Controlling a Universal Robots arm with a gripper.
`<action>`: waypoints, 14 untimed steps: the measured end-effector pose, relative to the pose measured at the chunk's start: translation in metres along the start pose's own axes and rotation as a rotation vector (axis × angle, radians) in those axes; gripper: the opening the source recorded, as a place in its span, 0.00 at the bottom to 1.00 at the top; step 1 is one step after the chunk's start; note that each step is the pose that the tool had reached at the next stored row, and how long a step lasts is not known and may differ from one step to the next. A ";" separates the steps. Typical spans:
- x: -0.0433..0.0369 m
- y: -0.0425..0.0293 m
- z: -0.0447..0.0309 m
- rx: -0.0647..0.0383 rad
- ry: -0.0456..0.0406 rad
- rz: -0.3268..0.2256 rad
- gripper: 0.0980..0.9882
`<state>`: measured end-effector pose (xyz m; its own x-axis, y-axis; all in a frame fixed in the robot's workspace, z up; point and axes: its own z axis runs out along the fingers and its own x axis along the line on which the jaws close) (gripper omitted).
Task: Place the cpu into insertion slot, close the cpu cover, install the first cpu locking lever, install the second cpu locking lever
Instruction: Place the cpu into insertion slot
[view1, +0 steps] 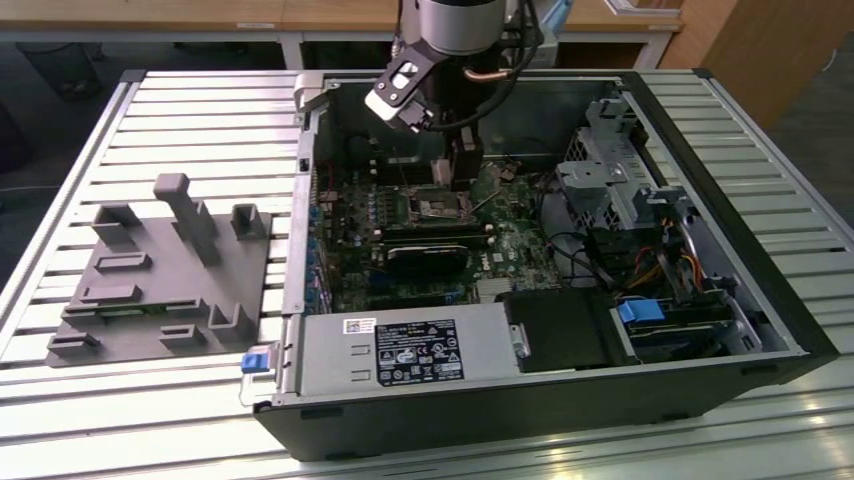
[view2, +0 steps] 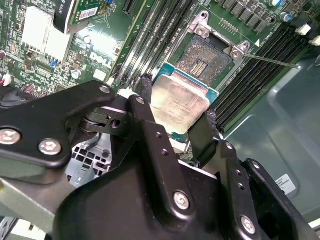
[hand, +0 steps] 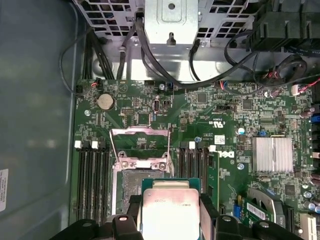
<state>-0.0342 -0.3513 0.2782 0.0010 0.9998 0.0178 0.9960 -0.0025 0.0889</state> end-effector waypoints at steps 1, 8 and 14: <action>0.0000 -0.0001 0.0007 0.000 -0.0001 0.000 0.50; -0.0001 -0.0005 0.0054 0.000 0.0000 0.000 0.50; -0.0002 -0.0014 0.0095 0.000 0.0000 0.000 0.50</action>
<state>-0.0348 -0.3513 0.2686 0.0011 0.9998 0.0178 0.9960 -0.0027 0.0890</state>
